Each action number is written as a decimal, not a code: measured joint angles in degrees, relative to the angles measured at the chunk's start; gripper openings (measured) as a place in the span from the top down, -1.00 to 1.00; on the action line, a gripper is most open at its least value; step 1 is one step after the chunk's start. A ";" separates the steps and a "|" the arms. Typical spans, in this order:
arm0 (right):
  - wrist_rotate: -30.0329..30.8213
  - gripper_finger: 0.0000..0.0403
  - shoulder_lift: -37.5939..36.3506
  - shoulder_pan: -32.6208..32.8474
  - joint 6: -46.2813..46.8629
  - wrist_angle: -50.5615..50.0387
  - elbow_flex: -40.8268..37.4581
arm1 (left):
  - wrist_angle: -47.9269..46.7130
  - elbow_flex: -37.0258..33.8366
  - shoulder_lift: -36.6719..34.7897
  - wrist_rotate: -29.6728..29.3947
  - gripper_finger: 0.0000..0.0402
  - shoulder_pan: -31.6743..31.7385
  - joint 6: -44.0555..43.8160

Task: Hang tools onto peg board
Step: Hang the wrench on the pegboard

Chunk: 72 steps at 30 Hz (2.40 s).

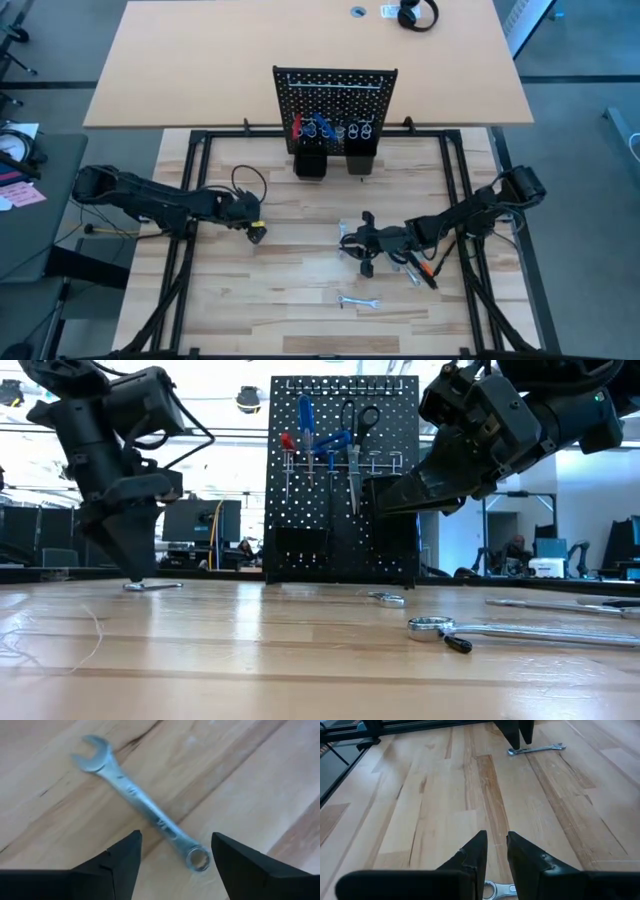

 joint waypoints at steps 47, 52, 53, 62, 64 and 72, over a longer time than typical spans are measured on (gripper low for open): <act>-1.11 0.57 4.06 0.74 -0.16 3.47 -0.02 | 17.59 11.93 17.95 -1.78 0.99 -12.73 22.81; -3.87 0.57 6.70 0.21 -0.01 5.07 0.56 | 16.65 11.93 17.95 -2.08 1.00 -12.72 22.77; -4.15 0.57 7.14 0.17 -0.02 5.16 1.02 | 16.76 11.83 17.95 -2.13 1.00 -12.72 22.74; -4.39 0.57 7.19 0.77 -2.78 3.26 3.34 | 17.46 9.15 17.90 -2.55 1.00 -12.72 21.23; -4.45 0.57 7.19 0.79 -2.84 3.13 3.37 | 17.78 8.88 17.84 -2.59 1.00 -12.72 21.03; -4.48 0.57 7.17 0.74 -2.95 3.04 3.37 | 21.41 7.32 17.80 -2.37 1.00 -12.72 20.89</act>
